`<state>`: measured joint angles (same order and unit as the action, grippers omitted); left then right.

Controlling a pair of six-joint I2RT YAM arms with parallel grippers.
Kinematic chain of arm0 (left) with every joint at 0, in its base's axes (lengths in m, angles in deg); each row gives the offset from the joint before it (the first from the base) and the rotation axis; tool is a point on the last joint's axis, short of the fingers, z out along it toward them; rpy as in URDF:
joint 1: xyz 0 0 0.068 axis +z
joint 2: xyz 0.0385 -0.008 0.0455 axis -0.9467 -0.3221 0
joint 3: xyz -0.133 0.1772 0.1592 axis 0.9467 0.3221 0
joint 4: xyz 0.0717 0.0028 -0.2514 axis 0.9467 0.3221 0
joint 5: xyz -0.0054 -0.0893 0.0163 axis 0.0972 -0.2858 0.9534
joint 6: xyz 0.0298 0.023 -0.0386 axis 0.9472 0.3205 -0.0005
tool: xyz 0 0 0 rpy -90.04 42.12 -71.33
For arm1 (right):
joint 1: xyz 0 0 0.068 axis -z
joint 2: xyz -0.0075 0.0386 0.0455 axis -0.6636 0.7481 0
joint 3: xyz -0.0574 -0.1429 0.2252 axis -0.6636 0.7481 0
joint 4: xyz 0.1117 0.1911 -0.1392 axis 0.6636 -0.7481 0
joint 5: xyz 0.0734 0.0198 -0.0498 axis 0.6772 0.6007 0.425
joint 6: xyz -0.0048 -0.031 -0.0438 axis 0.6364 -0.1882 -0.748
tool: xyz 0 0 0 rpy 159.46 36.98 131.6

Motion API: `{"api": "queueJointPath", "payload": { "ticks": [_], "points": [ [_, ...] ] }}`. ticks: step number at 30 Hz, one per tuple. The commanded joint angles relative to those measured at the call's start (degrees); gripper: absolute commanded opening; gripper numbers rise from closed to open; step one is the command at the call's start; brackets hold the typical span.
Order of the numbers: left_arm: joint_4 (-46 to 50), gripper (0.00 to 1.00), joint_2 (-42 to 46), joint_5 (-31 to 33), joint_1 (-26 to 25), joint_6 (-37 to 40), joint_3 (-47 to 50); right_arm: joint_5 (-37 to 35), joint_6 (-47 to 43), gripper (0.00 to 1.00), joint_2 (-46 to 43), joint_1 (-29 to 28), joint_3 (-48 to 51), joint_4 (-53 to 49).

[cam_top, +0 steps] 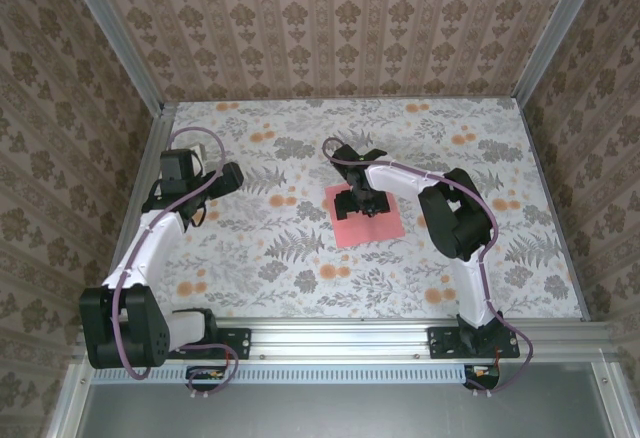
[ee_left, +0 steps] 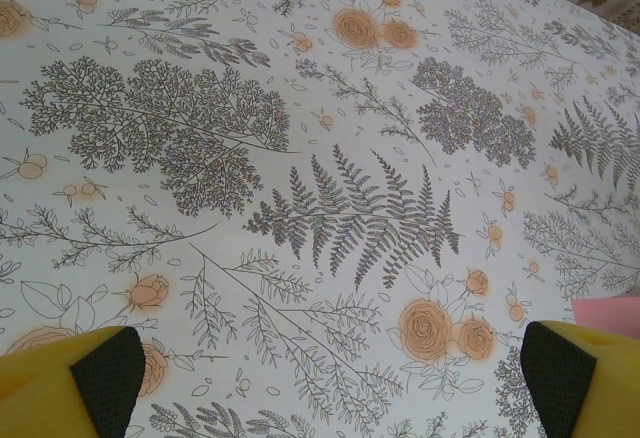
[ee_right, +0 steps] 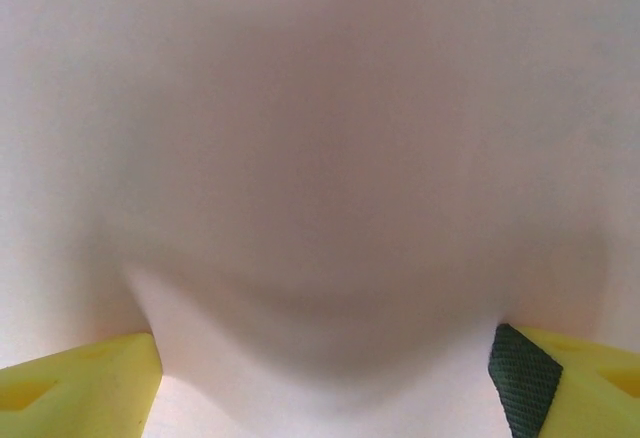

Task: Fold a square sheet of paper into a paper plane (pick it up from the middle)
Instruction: Fold the square sheet of paper in half at the center of the table.

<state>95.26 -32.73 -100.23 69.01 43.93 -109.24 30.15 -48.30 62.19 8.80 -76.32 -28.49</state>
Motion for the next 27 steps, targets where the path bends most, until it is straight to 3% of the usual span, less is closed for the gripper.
{"api": "queueJointPath", "payload": {
  "ticks": [1,6,11,14,27],
  "points": [
    [0.00,1.00,-0.40,-0.92,-0.26,-1.14,0.55,-0.39,0.48,0.86,3.76,0.43,3.64,-1.16],
    [-0.03,1.00,-0.84,-1.78,-0.84,-1.90,0.54,6.52,0.81,0.68,0.78,0.42,3.65,1.89],
    [1.36,0.98,-2.32,-1.83,-3.20,-3.36,-0.25,20.21,4.14,0.41,-5.16,0.34,7.29,11.64],
    [2.51,0.95,-3.99,-2.20,-6.09,-4.12,-1.05,27.23,7.11,0.30,-7.56,0.39,8.97,18.19],
    [-8.61,0.76,-11.35,-7.00,-19.04,-15.89,0.18,45.94,19.82,0.27,-11.50,4.12,21.21,45.90]
  ]
}}
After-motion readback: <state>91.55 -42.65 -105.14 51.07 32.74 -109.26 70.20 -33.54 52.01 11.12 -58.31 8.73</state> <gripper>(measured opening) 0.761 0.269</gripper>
